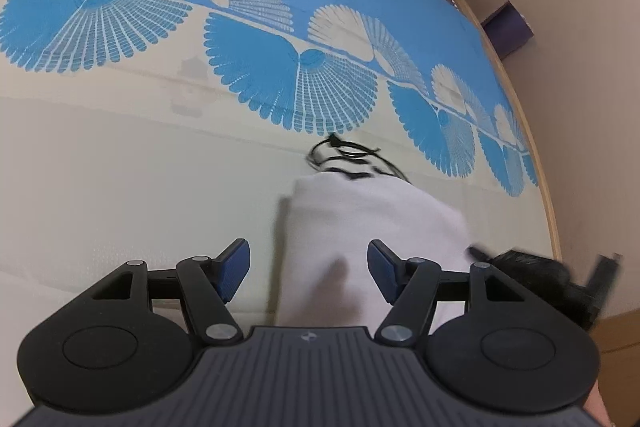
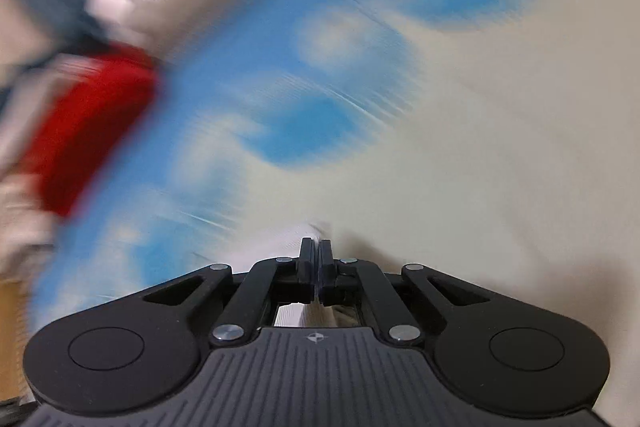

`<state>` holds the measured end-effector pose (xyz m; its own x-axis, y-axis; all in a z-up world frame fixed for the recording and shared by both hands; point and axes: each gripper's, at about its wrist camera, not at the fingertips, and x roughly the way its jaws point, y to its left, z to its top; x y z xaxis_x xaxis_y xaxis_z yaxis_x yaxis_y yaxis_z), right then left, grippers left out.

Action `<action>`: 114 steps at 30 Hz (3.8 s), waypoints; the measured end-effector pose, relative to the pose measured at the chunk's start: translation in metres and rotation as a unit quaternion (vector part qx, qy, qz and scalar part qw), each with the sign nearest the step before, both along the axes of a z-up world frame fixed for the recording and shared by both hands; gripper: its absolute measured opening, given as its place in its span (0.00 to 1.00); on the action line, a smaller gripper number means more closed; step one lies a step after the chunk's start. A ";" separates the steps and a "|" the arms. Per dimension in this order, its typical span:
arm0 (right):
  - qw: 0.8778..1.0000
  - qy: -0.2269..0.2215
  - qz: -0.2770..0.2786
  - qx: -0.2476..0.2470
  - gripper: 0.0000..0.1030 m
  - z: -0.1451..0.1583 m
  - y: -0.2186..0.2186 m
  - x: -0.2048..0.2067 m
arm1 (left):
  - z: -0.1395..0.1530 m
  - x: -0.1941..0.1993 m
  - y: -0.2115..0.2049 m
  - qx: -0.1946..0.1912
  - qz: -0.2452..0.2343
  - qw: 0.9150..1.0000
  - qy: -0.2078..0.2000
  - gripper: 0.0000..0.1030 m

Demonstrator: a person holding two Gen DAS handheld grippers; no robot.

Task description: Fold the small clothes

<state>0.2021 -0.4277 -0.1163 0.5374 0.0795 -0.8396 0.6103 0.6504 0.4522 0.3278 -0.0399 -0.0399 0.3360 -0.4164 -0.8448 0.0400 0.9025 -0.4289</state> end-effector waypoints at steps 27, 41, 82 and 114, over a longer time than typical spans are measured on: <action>0.951 0.019 0.302 -0.059 0.29 0.012 0.039 -0.027 | -0.067 0.021 -0.020 -0.013 0.064 0.994 0.086 0.86; 0.985 0.061 0.160 0.000 0.67 -0.020 0.003 -0.013 | -0.100 0.035 -0.029 -0.082 0.056 0.990 0.097 0.62; 0.952 -0.020 0.301 -0.046 0.05 0.009 0.126 0.034 | -0.035 -0.027 0.017 0.193 -0.128 0.973 0.012 0.64; 0.923 -0.225 0.194 -0.245 0.80 0.151 0.134 -0.121 | 0.110 -0.194 0.010 0.202 0.026 0.939 -0.278 0.99</action>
<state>0.0812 -0.2932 0.0346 0.8512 0.0098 -0.5247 0.1102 0.9742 0.1970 0.1336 -0.0297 0.0701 0.7823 -0.0713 -0.6188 0.1085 0.9938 0.0226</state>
